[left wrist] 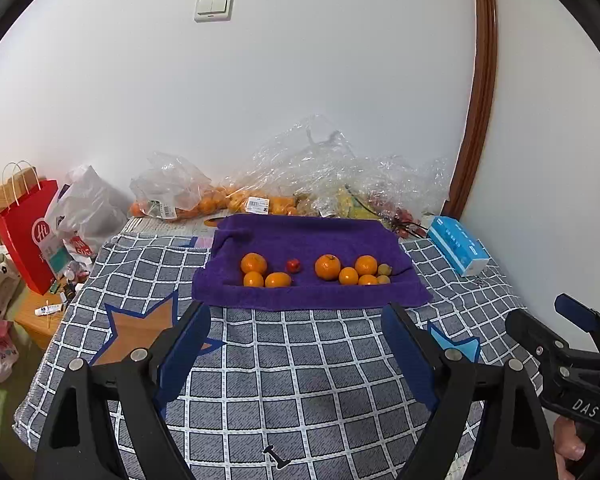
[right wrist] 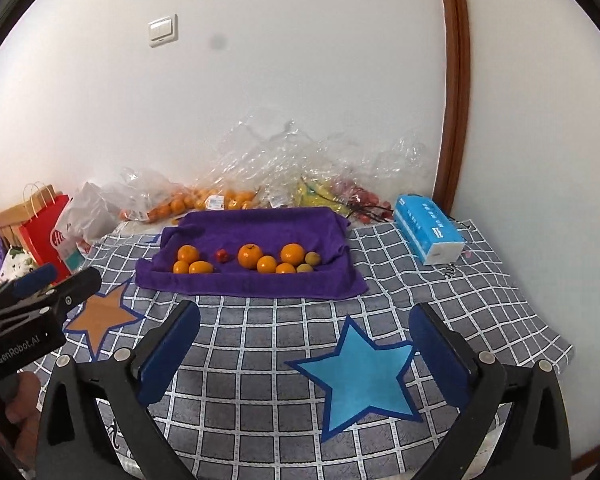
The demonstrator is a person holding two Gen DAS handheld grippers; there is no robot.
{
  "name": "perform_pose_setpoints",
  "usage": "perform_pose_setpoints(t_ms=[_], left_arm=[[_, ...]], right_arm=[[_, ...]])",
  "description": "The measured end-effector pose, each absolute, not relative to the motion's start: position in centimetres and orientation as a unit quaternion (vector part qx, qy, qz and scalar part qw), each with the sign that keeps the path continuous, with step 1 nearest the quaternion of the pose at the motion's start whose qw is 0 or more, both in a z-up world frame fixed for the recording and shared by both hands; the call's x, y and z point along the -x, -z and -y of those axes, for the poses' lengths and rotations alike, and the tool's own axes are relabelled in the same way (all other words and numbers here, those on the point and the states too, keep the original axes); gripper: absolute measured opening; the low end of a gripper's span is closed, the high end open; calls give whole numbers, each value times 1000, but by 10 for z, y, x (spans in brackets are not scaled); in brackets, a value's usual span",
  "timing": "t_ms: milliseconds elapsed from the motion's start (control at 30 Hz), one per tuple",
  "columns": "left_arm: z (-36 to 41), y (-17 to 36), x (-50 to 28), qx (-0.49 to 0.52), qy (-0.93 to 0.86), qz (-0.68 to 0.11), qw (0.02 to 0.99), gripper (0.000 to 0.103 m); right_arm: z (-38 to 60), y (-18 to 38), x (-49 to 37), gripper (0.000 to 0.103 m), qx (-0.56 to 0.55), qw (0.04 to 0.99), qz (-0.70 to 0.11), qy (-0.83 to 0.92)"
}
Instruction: Organize fruits
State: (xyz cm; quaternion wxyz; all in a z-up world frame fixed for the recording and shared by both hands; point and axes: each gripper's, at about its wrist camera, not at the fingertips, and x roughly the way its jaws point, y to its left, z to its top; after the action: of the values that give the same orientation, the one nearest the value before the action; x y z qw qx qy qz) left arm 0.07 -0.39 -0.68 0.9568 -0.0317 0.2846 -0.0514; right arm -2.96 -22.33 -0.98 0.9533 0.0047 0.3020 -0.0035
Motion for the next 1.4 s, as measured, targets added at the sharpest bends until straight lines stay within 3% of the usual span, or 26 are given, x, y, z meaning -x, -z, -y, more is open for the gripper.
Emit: perform_pose_setpoints(t_ms=[1400], left_arm=[[2, 12, 0, 35, 45, -292, 955, 87]], right_arm=[[222, 6, 39, 103, -4, 956, -294, 9]])
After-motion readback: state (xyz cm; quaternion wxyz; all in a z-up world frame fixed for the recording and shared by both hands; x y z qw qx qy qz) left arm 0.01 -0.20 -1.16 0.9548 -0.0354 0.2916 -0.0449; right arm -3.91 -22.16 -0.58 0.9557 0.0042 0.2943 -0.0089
